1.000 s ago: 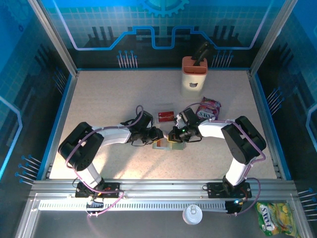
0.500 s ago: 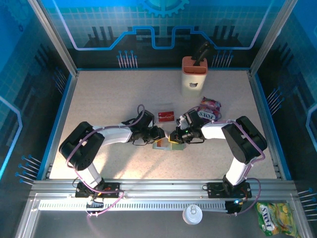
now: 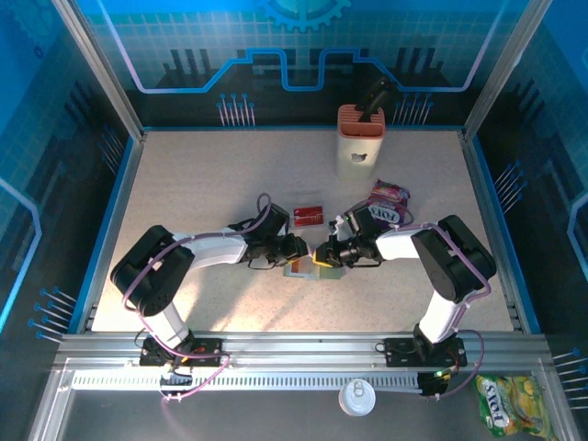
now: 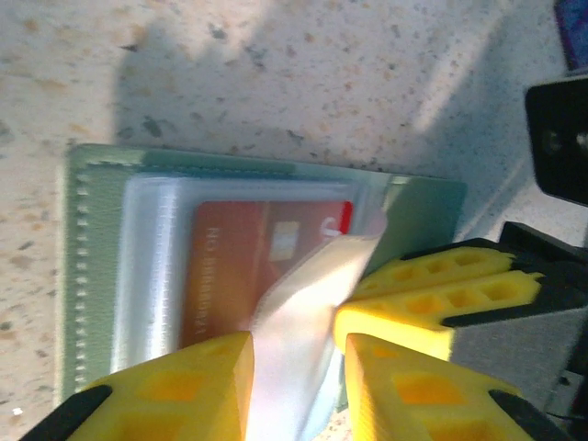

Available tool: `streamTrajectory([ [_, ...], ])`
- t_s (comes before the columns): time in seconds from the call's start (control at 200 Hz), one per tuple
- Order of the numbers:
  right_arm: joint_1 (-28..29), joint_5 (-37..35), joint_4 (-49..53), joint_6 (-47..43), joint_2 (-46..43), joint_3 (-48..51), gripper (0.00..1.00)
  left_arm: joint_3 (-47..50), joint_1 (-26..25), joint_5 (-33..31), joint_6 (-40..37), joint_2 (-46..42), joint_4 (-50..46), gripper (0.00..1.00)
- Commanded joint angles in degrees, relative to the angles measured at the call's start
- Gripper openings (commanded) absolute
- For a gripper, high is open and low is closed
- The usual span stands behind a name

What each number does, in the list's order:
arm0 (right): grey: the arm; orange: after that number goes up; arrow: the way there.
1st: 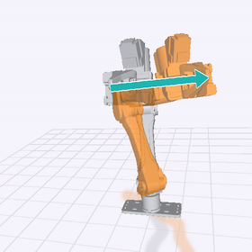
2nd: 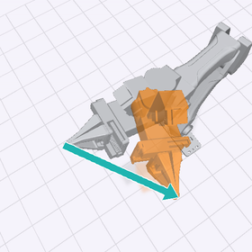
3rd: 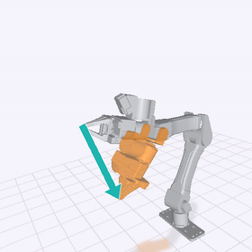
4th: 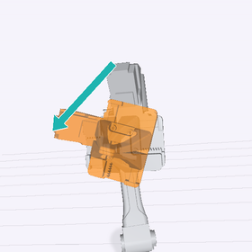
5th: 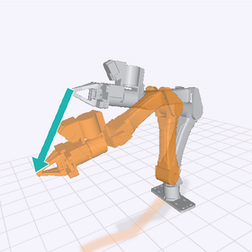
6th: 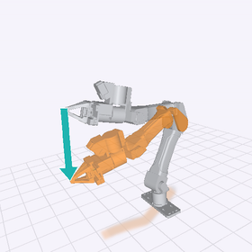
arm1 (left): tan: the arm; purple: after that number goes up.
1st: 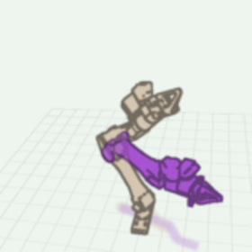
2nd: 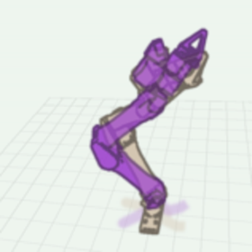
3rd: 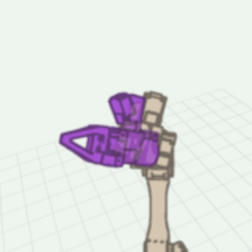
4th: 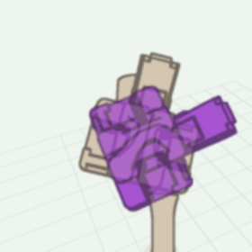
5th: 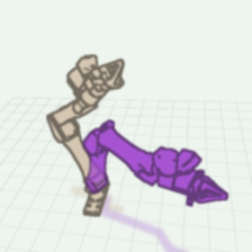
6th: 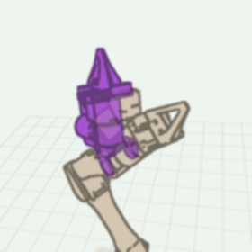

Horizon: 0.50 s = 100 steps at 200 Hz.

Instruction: Take the credit cards out of the card holder

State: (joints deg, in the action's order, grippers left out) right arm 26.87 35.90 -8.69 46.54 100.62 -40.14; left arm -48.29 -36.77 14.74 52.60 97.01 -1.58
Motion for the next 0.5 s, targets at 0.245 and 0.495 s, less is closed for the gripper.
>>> streamTrajectory([
  [0.245,-1.31,1.81,-0.84,0.2,1.15,1.12,0.1,-4.6,-0.4,-1.51,-1.85,0.31,-3.41,0.36],
  [0.495,-1.63,1.85,-0.63,0.1,1.12,1.3,0.1,-8.36,-0.28,-1.34,-4.07,3.87,-6.48,0.37],
])
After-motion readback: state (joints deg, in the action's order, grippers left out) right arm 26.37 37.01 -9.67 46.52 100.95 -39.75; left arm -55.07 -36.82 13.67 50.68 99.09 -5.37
